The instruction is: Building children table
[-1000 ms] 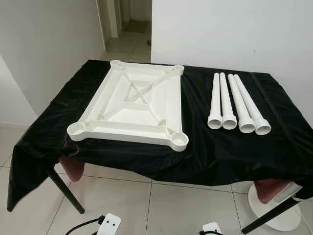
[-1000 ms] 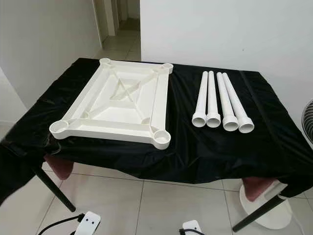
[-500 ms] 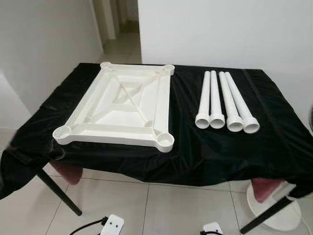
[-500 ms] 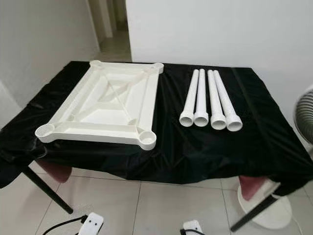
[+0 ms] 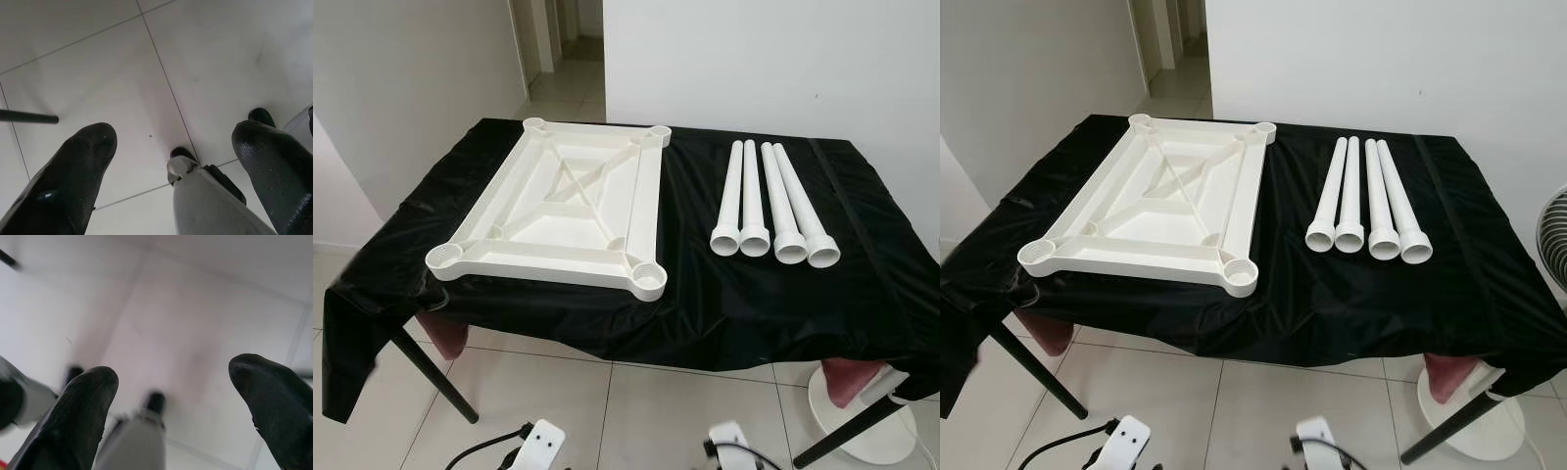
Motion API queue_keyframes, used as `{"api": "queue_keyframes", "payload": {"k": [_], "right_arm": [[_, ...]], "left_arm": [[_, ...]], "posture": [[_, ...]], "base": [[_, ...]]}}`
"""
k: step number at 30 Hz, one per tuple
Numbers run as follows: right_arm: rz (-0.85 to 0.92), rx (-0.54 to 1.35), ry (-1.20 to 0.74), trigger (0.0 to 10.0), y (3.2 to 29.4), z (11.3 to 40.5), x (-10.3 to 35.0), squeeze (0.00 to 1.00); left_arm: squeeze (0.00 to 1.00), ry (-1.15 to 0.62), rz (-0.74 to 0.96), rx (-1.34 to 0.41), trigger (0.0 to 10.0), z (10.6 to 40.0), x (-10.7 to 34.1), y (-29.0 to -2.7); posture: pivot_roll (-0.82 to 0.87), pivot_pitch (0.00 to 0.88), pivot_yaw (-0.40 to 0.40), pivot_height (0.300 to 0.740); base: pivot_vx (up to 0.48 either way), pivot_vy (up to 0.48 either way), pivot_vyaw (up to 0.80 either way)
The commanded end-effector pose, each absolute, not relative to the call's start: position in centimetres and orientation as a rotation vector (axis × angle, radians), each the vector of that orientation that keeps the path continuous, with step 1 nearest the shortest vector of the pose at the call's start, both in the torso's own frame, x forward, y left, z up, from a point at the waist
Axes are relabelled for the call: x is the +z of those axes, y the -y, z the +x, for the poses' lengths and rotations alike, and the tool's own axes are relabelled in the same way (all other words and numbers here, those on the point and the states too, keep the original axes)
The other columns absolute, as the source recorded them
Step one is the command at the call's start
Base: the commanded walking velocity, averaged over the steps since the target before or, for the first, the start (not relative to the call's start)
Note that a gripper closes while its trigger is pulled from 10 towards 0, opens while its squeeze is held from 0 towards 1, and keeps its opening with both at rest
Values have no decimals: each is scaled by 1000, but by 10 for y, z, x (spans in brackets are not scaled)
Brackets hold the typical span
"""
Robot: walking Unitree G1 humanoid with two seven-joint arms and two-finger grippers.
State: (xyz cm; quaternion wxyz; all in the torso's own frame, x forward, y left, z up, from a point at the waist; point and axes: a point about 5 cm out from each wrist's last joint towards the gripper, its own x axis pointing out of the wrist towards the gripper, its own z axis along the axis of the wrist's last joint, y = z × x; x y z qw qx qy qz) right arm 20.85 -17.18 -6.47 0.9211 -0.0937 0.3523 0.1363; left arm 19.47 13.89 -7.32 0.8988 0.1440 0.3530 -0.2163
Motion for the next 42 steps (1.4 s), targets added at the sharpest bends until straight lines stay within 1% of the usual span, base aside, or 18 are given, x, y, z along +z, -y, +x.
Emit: {"api": "queue_keyframes", "payload": {"k": [1,3,5,9,10,13,16,20,21,28,29,30,31,32,34,39,41,42], "right_arm": [[-164,338,-708,10000,168,212,-62,0],[-148,413,-657,10000,163,222,-53,0],[-148,413,-657,10000,163,222,-53,0],[-57,665,-483,10000,150,241,-25,0],[-57,665,-483,10000,150,241,-25,0],[-38,796,-373,10000,148,245,-5,0],[-39,887,-315,10000,150,245,10,0],[-53,904,-301,10000,154,246,16,0],[-65,935,-297,10000,157,245,20,0],[-86,986,-296,10000,164,244,27,0],[-85,991,-299,10000,164,243,29,0],[-85,991,-299,10000,164,243,29,0],[-84,991,-306,10000,164,242,29,0],[-91,984,-321,10000,162,241,26,0],[-96,979,-331,10000,162,241,24,0],[-96,963,-376,10000,158,237,13,0],[-97,928,-408,10000,156,236,5,0],[-97,928,-408,10000,156,236,5,0]], "left_arm": [[0,-759,224,-696,10000,188,-73,-130],[0,-738,212,-727,10000,188,-71,-127],[0,-738,212,-727,10000,188,-71,-127],[0,-694,257,-808,10000,188,-68,-122],[0,-694,257,-808,10000,188,-68,-122],[0,-662,275,-830,10000,189,-66,-120],[0,-642,322,-872,10000,190,-65,-118],[0,-654,310,-902,10000,188,-65,-116],[0,-652,293,-916,10000,188,-65,-115],[0,-635,317,-921,10000,187,-64,-115],[0,-533,276,-965,10000,213,-41,-108],[0,-533,276,-965,10000,213,-41,-108],[0,-439,241,-1010,10000,232,-14,-99],[0,-392,235,-1043,10000,240,0,-94],[0,-371,237,-1058,10000,243,7,-92],[0,-426,280,-1046,10000,244,-12,-88],[0,-467,252,-978,10000,236,-26,-90],[0,-467,252,-978,10000,236,-26,-90]], "posture": [[11,0,46,740],[9,0,49,740],[9,0,49,740],[-5,0,49,740],[-5,0,49,740],[-10,0,42,740],[-12,0,40,740],[-13,0,35,740],[-14,0,33,740],[-12,0,26,740],[-12,1,27,740],[-12,1,27,740],[-12,1,27,740],[-9,2,28,740],[-9,2,28,740],[-5,0,25,740],[-5,0,28,740],[-5,0,28,740]], "base": [[0,0,0],[0,0,0],[0,0,0],[0,0,0],[0,0,0],[0,0,0],[0,0,0],[0,0,0],[0,0,0],[0,0,0],[0,0,0],[0,0,0],[0,0,0],[0,0,0],[0,0,0],[0,0,0],[0,0,0],[0,0,0]]}}
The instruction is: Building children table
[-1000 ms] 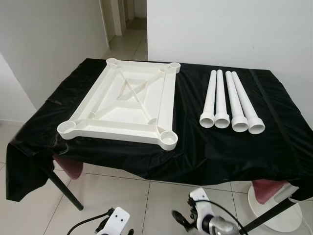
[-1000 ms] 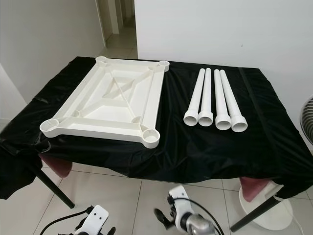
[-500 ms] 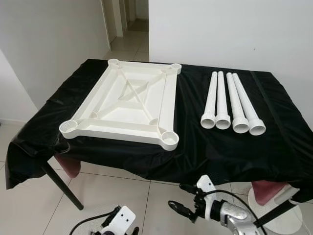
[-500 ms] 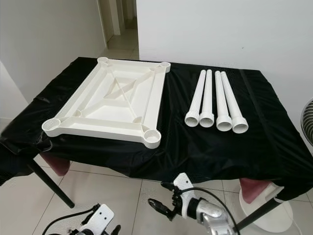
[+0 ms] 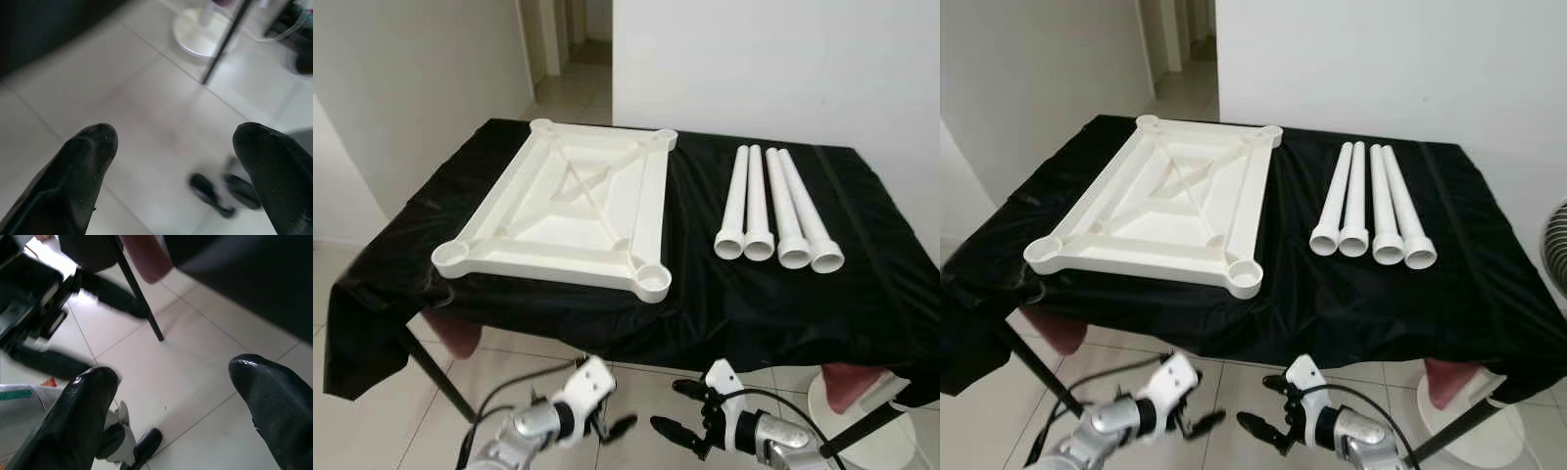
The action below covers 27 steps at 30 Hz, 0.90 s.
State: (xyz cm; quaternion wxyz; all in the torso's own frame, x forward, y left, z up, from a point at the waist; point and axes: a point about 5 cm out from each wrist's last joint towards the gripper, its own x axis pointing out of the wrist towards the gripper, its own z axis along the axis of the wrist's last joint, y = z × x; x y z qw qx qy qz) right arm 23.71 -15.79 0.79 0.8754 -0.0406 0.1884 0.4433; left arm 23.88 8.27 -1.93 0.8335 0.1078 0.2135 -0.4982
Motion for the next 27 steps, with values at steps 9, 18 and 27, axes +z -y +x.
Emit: {"api": "queue_keyframes", "payload": {"k": [9,18,27], "right_arm": [[-103,821,-467,10000,162,233,-10,0],[-118,643,-506,10000,170,225,-27,0],[-73,757,-349,10000,159,231,1,0]], "left_arm": [[0,-612,204,-829,10000,211,-50,-114],[0,-550,187,-705,10000,220,-46,-118],[0,-217,117,-994,10000,237,11,-88]], "posture": [[-18,0,42,740],[-11,13,44,740],[-5,25,43,740]], "base": [[0,0,0],[0,0,0],[0,0,0]]}}
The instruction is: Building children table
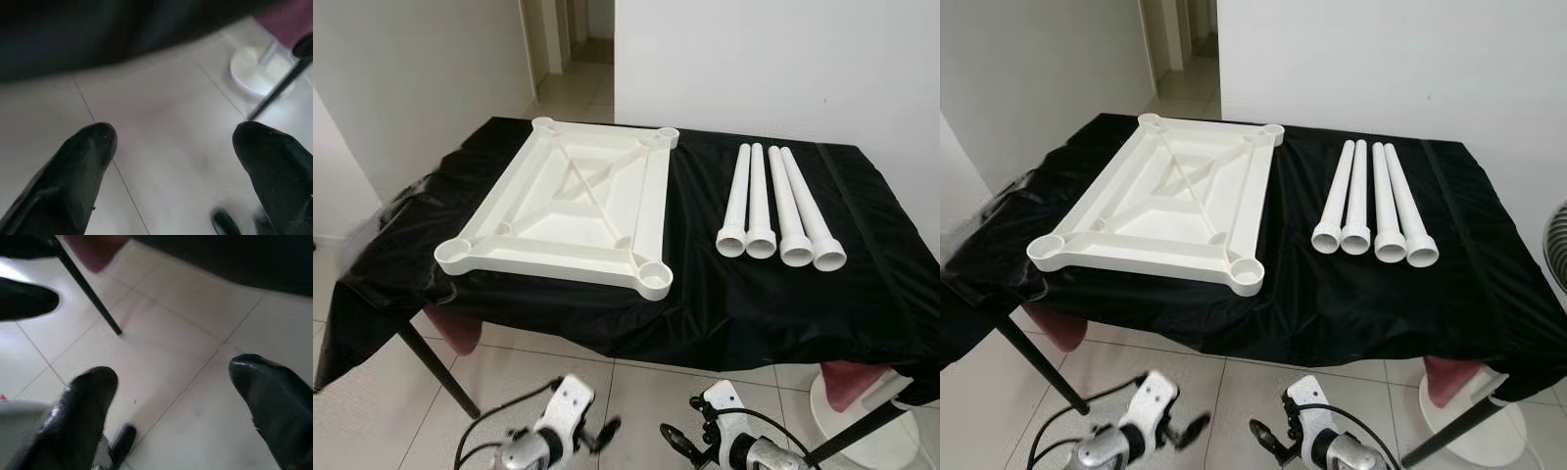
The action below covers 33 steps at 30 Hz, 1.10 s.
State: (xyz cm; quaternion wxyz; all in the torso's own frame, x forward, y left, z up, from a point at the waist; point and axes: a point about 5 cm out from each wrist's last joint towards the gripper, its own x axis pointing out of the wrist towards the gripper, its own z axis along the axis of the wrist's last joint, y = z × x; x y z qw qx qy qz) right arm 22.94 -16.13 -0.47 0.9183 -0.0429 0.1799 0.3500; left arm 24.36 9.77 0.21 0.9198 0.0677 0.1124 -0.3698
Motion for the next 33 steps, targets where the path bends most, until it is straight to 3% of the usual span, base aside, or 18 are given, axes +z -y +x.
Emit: {"api": "queue_keyframes", "payload": {"k": [1,3,4,13,14,17,23,25,33], "right_arm": [[-73,757,-349,10000,159,231,1,0],[-74,809,-325,10000,156,231,8,0],[-76,950,-273,10000,155,233,31,0],[-93,1117,-217,10000,158,233,65,0],[-107,1210,-191,10000,163,230,87,0],[-109,1259,-170,10000,166,229,103,0],[-75,1138,-33,10000,171,252,137,0],[-70,970,66,10000,174,273,150,0],[-35,851,128,10000,174,285,159,0]], "left_arm": [[0,-217,117,-994,10000,237,11,-88],[0,-172,122,-1037,10000,238,23,-84],[0,-98,150,-1139,10000,237,51,-82],[0,-51,193,-1264,10000,230,80,-84],[0,-26,218,-1303,10000,225,97,-89],[0,-13,230,-1309,10000,222,111,-92],[0,66,164,-1211,10000,236,144,-94],[0,187,148,-1034,10000,261,165,-100],[0,247,98,-914,10000,276,180,-106]], "posture": [[-5,25,43,740],[-5,25,43,740],[4,27,33,740],[3,28,29,740],[5,25,22,740],[8,24,20,740],[11,17,18,740],[11,12,16,740],[8,7,15,740]], "base": [[0,0,0],[0,0,0],[0,0,0],[0,0,0],[0,0,0],[0,0,0],[0,0,0],[0,0,0],[0,0,0]]}}
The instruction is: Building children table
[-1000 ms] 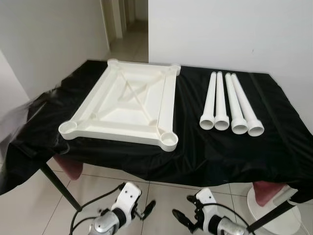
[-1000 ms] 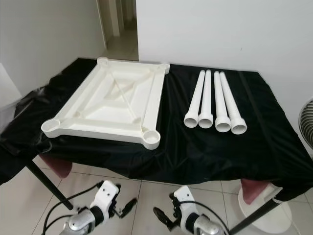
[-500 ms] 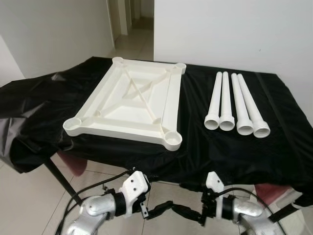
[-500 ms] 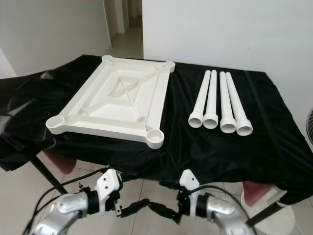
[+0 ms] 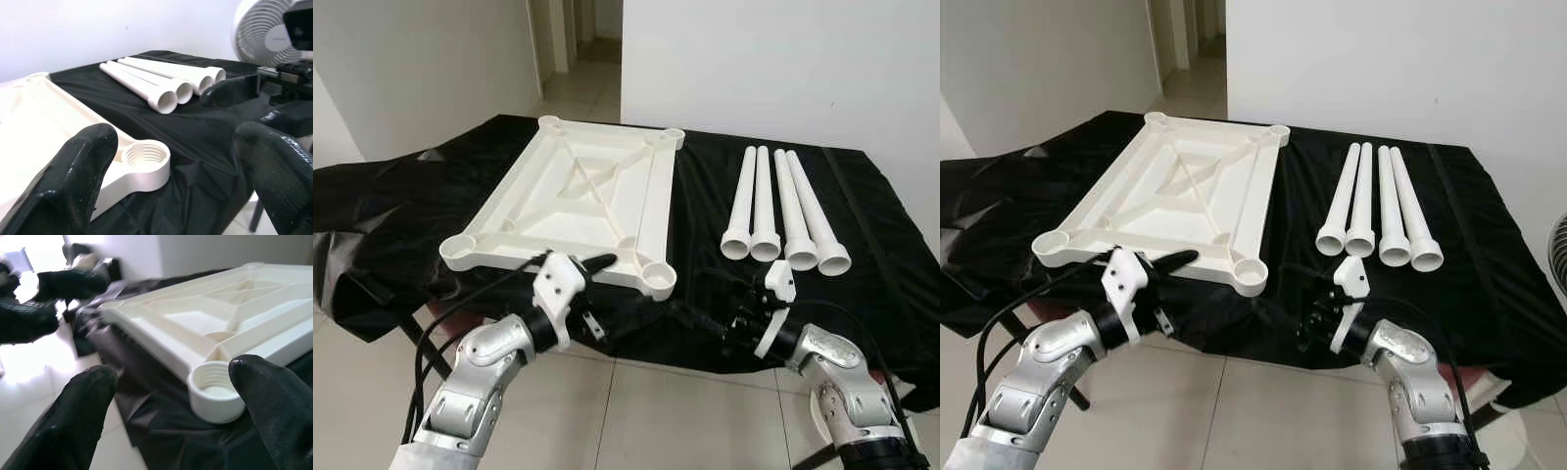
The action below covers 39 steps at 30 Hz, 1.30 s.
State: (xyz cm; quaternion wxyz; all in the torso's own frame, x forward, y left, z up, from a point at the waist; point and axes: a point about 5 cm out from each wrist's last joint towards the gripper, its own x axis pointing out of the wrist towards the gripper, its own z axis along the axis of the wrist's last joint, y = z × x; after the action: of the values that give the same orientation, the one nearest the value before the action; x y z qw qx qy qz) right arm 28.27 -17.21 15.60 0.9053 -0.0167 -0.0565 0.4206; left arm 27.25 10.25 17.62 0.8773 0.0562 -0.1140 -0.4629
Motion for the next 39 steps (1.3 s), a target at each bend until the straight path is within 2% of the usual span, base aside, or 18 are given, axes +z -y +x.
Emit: {"api": "queue_keyframes", "payload": {"k": [1,4,6,7,9,10,17,19,23,26,30,37,39], "right_arm": [[27,768,150,10000,171,291,163,0],[67,678,180,10000,166,297,166,0],[128,510,214,10000,158,307,170,0],[128,510,214,10000,158,307,170,0],[140,366,225,10000,152,314,171,0],[140,366,225,10000,152,314,171,0],[46,157,235,10000,155,320,170,0],[24,85,251,10000,160,320,172,0],[9,40,272,10000,165,317,173,0],[-5,-31,274,10000,169,307,159,0],[-33,-30,285,10000,162,300,155,0],[-56,-46,335,10000,161,296,166,0],[-56,-76,333,10000,165,293,164,0]], "left_arm": [[0,263,81,-854,10000,285,187,-108],[0,276,56,-785,10000,294,193,-109],[0,271,52,-664,10000,307,196,-108],[0,271,52,-664,10000,307,196,-108],[0,237,41,-581,10000,315,192,-106],[0,237,41,-581,10000,315,192,-106],[0,178,-82,-479,10000,328,182,-108],[0,143,-68,-427,10000,334,172,-113],[0,144,-24,-381,10000,336,167,-116],[0,155,-58,-275,10000,333,162,-125],[0,152,-82,-216,10000,327,160,-130],[0,176,-57,-225,10000,323,171,-131],[0,179,-123,-215,10000,322,168,-137]], "posture": [[4,4,19,740],[-1,4,18,740],[-4,2,21,740],[-4,2,21,740],[-12,3,22,740],[-12,3,22,740],[-21,21,11,740],[-26,28,5,740],[-27,24,7,740],[-11,6,21,740],[3,0,35,740],[10,0,43,740],[3,0,32,740]], "base": [[0,0,0],[0,0,0],[0,0,0],[0,0,0],[0,0,0],[0,0,0],[0,0,0],[0,0,0],[0,0,0],[0,0,0],[0,0,0],[0,0,0],[0,0,0]]}}
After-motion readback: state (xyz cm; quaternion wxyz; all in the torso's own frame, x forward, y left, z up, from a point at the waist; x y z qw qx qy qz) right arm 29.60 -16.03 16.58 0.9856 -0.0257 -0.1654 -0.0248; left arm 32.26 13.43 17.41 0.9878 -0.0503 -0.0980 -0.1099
